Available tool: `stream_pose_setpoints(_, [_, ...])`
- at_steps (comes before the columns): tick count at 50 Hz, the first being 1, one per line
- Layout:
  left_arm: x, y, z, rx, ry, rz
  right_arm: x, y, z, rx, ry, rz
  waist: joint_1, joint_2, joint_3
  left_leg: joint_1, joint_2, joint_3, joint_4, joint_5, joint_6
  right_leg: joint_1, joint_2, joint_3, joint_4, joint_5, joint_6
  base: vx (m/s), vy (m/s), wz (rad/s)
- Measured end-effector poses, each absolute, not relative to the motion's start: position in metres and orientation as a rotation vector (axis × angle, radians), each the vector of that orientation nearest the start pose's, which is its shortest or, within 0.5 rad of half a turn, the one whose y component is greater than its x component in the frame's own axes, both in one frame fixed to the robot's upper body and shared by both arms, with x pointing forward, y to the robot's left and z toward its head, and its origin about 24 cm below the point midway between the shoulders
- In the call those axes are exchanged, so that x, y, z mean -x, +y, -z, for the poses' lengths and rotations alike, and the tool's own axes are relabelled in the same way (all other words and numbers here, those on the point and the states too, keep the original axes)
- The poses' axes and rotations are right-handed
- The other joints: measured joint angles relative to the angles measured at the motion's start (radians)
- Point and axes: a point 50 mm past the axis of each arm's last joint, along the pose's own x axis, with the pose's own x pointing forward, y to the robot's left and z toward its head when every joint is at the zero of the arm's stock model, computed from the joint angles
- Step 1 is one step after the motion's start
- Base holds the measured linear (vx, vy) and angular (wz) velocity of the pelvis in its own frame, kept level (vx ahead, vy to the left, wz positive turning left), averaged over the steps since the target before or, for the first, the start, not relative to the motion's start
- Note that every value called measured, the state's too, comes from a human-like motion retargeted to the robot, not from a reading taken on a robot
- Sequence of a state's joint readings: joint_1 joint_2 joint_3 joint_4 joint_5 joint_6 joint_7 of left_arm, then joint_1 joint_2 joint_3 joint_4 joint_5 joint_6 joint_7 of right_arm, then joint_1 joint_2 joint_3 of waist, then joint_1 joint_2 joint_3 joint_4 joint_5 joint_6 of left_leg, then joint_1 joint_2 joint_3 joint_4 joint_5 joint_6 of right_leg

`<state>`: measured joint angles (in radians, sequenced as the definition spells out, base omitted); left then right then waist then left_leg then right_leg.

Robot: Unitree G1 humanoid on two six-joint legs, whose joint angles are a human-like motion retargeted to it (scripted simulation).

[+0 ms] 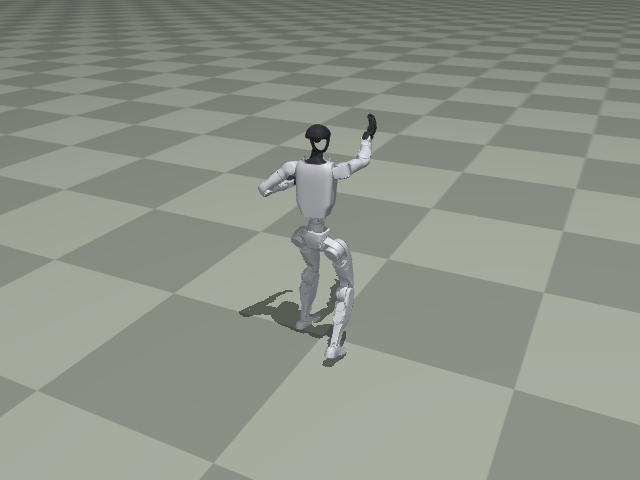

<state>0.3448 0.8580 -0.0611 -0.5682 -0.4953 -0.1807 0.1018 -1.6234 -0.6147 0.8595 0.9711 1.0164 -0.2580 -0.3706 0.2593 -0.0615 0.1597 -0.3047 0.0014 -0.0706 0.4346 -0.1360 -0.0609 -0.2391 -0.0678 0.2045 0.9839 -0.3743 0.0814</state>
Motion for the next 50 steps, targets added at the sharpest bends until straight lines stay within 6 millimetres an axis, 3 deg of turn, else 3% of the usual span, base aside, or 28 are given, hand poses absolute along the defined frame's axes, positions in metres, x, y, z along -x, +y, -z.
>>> stream_pose_setpoints(5, [-0.219, 0.171, -0.167, -0.314, -0.466, 0.372, -0.377, -0.128, -0.369, 0.175, -0.713, -0.087, -0.077, 0.002, 0.053, -0.021, 0.013, 0.094, 0.202, -0.144, 0.016, -0.052, -0.11, -0.175, 0.026, -0.111, -0.072, 0.31, 0.18, -0.68])
stream_pose_setpoints(9, [-0.224, 0.152, -0.193, -0.268, -0.608, 0.434, -0.358, -0.125, -0.34, 0.336, -0.716, -0.228, -0.119, 0.032, 0.032, 0.061, 0.061, 0.195, 0.113, -0.127, 0.001, -0.033, -0.132, -0.296, -0.233, -0.061, -0.036, 0.26, 0.12, -1.41])
stream_pose_setpoints(13, [-0.216, 0.153, -0.202, -0.247, -0.655, 0.449, -0.333, -0.136, -0.315, 0.405, -0.704, -0.336, -0.177, 0.057, -0.027, 0.156, 0.093, 0.305, -0.035, -0.073, -0.029, 0.003, -0.146, -0.433, -0.449, 0.045, 0.001, 0.26, 0.03, -1.45])
stream_pose_setpoints(17, [-0.208, 0.167, -0.197, -0.245, -0.626, 0.389, -0.311, -0.156, -0.299, 0.409, -0.69, -0.368, -0.259, 0.068, -0.067, 0.191, 0.12, 0.393, -0.019, -0.066, -0.036, 0.04, -0.142, -0.478, -0.54, 0.102, 0.016, 0.25, -0.06, -1.35])
stream_pose_setpoints(20, [-0.205, 0.181, -0.188, -0.216, -0.577, 0.313, -0.3, -0.175, -0.293, 0.394, -0.678, -0.332, -0.315, 0.073, -0.048, 0.149, 0.181, 0.441, 0.202, -0.093, 0.007, 0.055, -0.108, -0.378, -0.547, 0.073, 0.022, 0.19, -0.12, -1.57])
stream_pose_setpoints(23, [-0.2, 0.197, -0.181, -0.149, -0.529, 0.222, -0.293, -0.189, -0.297, 0.36, -0.696, -0.28, -0.353, 0.087, 0.021, 0.072, 0.263, 0.427, 0.486, -0.121, 0.079, 0.031, -0.048, -0.262, -0.463, 0.024, 0.017, 0.12, -0.08, -2.12])
stream_pose_setpoints(27, [-0.184, 0.215, -0.17, -0.062, -0.476, 0.118, -0.281, -0.2, -0.304, 0.257, -0.779, -0.208, -0.382, 0.088, 0.1, -0.017, 0.243, 0.318, 0.638, -0.212, 0.109, -0.007, 0.047, -0.1, -0.396, 0.004, 0.023, 0.1, -0.01, -2.57])
stream_pose_setpoints(30, [-0.171, 0.221, -0.161, -0.037, -0.438, 0.086, -0.267, -0.215, -0.295, 0.151, -0.827, -0.129, -0.367, 0.079, 0.11, -0.043, 0.151, 0.207, 0.512, -0.221, 0.088, 0.0, 0.108, 0.044, -0.471, 0.058, 0.032, 0.11, 0.05, -2.79])
stream_pose_setpoints(35, [-0.162, 0.219, -0.156, -0.079, -0.415, 0.117, -0.233, -0.246, -0.254, -0.015, -0.792, -0.016, -0.298, 0.045, 0.101, 0.024, -0.034, -0.15, 0.08, -0.159, 0.045, 0.062, 0.156, 0.317, -0.699, 0.203, 0.063, 0.1, 0.1, -2.88])
stream_pose_setpoints(38, [-0.163, 0.216, -0.158, -0.132, -0.434, 0.146, -0.215, -0.254, -0.225, -0.085, -0.724, 0.022, -0.294, 0.036, 0.104, 0.05, -0.076, -0.342, -0.02, -0.101, 0.02, 0.067, 0.191, 0.455, -0.757, 0.231, 0.063, 0.02, 0.15, -2.58])
stream_pose_setpoints(40, [-0.169, 0.212, -0.16, -0.174, -0.459, 0.171, -0.204, -0.256, -0.207, -0.13, -0.672, 0.046, -0.307, 0.028, 0.113, 0.045, -0.063, -0.328, -0.015, -0.091, 0.017, 0.045, 0.214, 0.499, -0.744, 0.212, 0.049, -0.06, 0.17, -2.26])
stream_pose_setpoints(43, [-0.188, 0.201, -0.167, -0.246, -0.524, 0.222, -0.193, -0.255, -0.181, -0.208, -0.573, 0.075, -0.324, 0.006, 0.14, 0.026, -0.006, -0.169, 0.049, -0.146, 0.021, -0.065, 0.212, 0.344, -0.597, 0.129, -0.008, -0.11, 0.18, -2.23])
stream_pose_setpoints(46, [-0.206, 0.184, -0.184, -0.313, -0.631, 0.27, -0.188, -0.248, -0.155, -0.267, -0.453, 0.078, -0.343, -0.012, 0.159, 0.018, 0.037, -0.032, 0.105, -0.199, 0.01, -0.177, 0.123, 0.079, -0.433, 0.049, -0.067, -0.1, 0.17, -2.19])
stream_pose_setpoints(50, [-0.226, 0.154, -0.216, -0.333, -0.818, 0.323, -0.189, -0.232, -0.132, -0.286, -0.33, 0.028, -0.38, -0.015, 0.152, 0.027, 0.074, 0.12, 0.13, -0.225, 0.016, -0.231, 0.053, -0.017, -0.3, -0.002, -0.047, -0.02, 0.11, -2.06])
